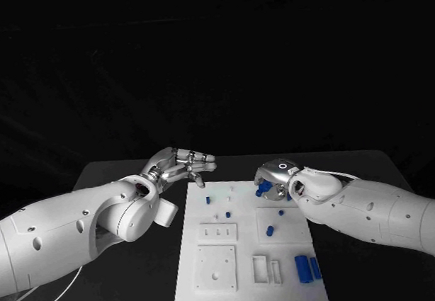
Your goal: Assemble the parts on the task board
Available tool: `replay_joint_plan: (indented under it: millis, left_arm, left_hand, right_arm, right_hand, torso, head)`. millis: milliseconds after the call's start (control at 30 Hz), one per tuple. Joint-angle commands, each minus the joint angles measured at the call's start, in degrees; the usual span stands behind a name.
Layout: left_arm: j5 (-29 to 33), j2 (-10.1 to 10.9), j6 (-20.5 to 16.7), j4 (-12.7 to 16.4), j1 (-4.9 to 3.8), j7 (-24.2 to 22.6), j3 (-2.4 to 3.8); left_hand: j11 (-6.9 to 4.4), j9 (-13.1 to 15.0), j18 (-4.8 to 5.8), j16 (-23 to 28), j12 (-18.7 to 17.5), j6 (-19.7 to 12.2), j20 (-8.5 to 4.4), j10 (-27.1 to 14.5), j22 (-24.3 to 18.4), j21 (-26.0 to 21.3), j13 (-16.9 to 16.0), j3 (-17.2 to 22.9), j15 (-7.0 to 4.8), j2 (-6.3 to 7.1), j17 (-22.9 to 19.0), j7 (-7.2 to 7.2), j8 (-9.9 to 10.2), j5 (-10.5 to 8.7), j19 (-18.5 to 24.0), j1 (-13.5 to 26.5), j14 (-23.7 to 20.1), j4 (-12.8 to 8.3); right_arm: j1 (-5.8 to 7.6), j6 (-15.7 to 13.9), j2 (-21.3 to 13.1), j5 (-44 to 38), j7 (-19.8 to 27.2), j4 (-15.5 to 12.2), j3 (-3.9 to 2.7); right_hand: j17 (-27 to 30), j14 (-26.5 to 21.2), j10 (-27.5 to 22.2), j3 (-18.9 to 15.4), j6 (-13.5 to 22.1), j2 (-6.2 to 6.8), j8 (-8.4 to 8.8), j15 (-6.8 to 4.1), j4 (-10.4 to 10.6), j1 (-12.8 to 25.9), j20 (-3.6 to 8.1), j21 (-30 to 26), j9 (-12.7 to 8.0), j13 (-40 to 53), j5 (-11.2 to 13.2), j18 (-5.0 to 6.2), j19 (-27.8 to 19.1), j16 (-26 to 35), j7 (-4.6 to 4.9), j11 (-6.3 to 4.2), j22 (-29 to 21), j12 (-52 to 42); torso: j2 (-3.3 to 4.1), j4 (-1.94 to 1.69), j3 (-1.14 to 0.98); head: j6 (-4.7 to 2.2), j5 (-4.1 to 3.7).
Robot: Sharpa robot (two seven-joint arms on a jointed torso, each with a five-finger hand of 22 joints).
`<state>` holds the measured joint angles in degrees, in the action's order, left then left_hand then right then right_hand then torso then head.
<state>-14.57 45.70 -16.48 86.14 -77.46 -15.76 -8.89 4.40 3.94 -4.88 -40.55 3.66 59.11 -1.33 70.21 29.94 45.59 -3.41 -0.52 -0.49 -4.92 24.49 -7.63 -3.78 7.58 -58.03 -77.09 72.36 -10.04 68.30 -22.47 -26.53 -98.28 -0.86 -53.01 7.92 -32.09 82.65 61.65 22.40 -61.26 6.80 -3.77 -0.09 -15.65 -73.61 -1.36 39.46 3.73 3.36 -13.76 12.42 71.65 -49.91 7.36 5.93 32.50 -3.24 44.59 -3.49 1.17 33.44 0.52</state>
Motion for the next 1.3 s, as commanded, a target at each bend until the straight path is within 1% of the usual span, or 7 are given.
replay_joint_plan:
  millis: [33,300,433,800,1100,1233,1300]
  left_arm:
    - [-0.3,-0.1,1.1,0.3,-0.11,-0.4,0.09]
    - [-0.3,-0.1,1.2,0.3,-0.12,-0.3,0.18]
    - [-0.3,-0.2,1.3,0.2,-0.13,-0.2,0.22]
    - [-0.3,-0.5,1.5,-0.1,-0.14,0.0,0.24]
    - [-0.3,-0.7,1.7,-0.5,-0.14,0.2,0.24]
    - [-0.3,-0.8,1.8,-0.7,-0.14,0.3,0.24]
    - [-0.3,-0.8,1.9,-0.7,-0.14,0.4,0.24]
  left_hand:
    - [-0.02,0.0,-0.41,0.4,-0.1,-0.3,0.13,-0.5,-0.1,-0.2,-0.1,-0.1,0.34,-0.13,-0.1,0.08,-0.1,0.12,0.1,0.6,0.2,-0.3]
    - [0.01,0.0,-0.42,0.4,-0.1,-0.3,0.15,-0.5,-0.1,-0.2,-0.1,-0.2,0.35,-0.19,-0.1,0.07,-0.1,0.08,0.0,0.7,0.2,-0.2]
    - [0.02,0.0,-0.42,0.4,-0.1,-0.4,0.17,-0.6,-0.2,-0.3,-0.1,-0.3,0.37,-0.22,-0.2,0.06,-0.1,0.09,0.0,0.8,0.2,-0.2]
    - [0.04,0.0,-0.42,0.5,-0.1,-0.4,0.19,-0.7,-0.2,-0.4,-0.1,-0.4,0.38,-0.28,-0.2,0.05,-0.1,0.1,0.0,0.8,0.2,-0.2]
    - [0.05,0.0,-0.42,0.5,-0.1,-0.4,0.2,-0.7,-0.3,-0.4,-0.1,-0.5,0.39,-0.33,-0.2,0.05,-0.1,0.08,0.0,0.8,0.2,-0.2]
    - [0.05,0.0,-0.42,0.5,-0.1,-0.4,0.2,-0.7,-0.3,-0.4,-0.1,-0.5,0.39,-0.33,-0.2,0.05,-0.1,0.08,0.0,0.8,0.2,-0.2]
    - [0.05,0.0,-0.42,0.5,-0.1,-0.4,0.2,-0.7,-0.3,-0.4,-0.1,-0.5,0.39,-0.33,-0.2,0.05,-0.1,0.08,0.0,0.8,0.2,-0.2]
  right_arm:
    - [-0.26,0.9,0.2,-1.5,-0.4,0.6,0.09]
    - [-0.78,0.5,0.7,-1.5,0.0,1.7,0.17]
    - [-0.86,0.3,0.9,-1.5,0.1,1.9,0.17]
    - [-0.9,0.1,1.0,-1.5,0.1,1.9,0.17]
    - [-0.9,0.0,0.9,-1.4,0.0,1.6,0.17]
    - [-0.9,0.1,0.8,-1.7,-0.2,1.5,0.17]
    - [-0.9,0.1,0.7,-2.0,-0.4,1.4,0.17]
  right_hand:
    - [0.0,-0.2,0.2,0.3,-0.4,-0.22,0.24,0.23,0.1,0.4,0.07,-0.2,-0.1,0.0,0.1,0.47,0.4,-0.2,-0.16,-0.01,0.1,-0.1]
    - [0.0,-0.2,0.5,1.3,-0.7,-0.19,0.23,0.2,0.1,0.5,0.18,-1.4,-0.1,0.0,0.4,0.45,0.7,-0.5,-0.15,-0.05,2.3,0.0]
    - [0.0,-0.2,0.9,2.9,-1.0,-0.28,0.24,0.17,0.1,0.8,0.22,-1.5,-0.1,-0.1,1.5,0.49,0.7,-0.8,-0.21,-0.12,3.3,0.0]
    - [0.0,-0.3,2.2,6.9,-1.5,-0.04,0.22,-0.02,0.5,1.5,0.65,-1.9,-0.1,-0.1,3.0,0.29,0.6,-1.5,-0.22,-0.36,6.2,0.0]
    - [-0.1,-0.4,7.4,9.0,-2.8,-0.68,0.19,-0.88,0.8,1.9,1.66,-1.8,0.0,0.1,4.2,-0.59,0.4,-1.6,-0.41,-1.63,7.6,-0.1]
    - [-0.2,-0.4,9.5,9.7,-3.5,-1.1,0.17,-1.28,0.8,1.5,2.22,-1.7,0.0,0.1,5.3,-1.12,0.1,-1.6,-0.67,-2.22,8.4,-0.1]
    - [-0.3,-0.3,11.0,10.2,-4.6,-1.59,0.11,-1.57,0.7,0.9,2.54,-1.5,0.1,0.1,7.0,-1.34,0.0,-1.6,-0.96,-2.65,8.8,-0.1]
  torso:
    - [0.77,-0.21,0.0]
    - [1.47,-0.45,0.05]
    - [1.79,-0.48,0.02]
    - [2.56,-0.29,-0.2]
    - [3.02,-0.36,-0.22]
    - [3.19,-0.34,-0.25]
    - [3.23,-0.32,-0.28]
  head:
    - [-0.19,-0.14]
    - [-0.63,-0.14]
    - [-0.79,-0.08]
    - [-1.3,0.02]
    - [-1.47,-0.11]
    - [-1.4,-0.16]
    - [-1.36,-0.17]
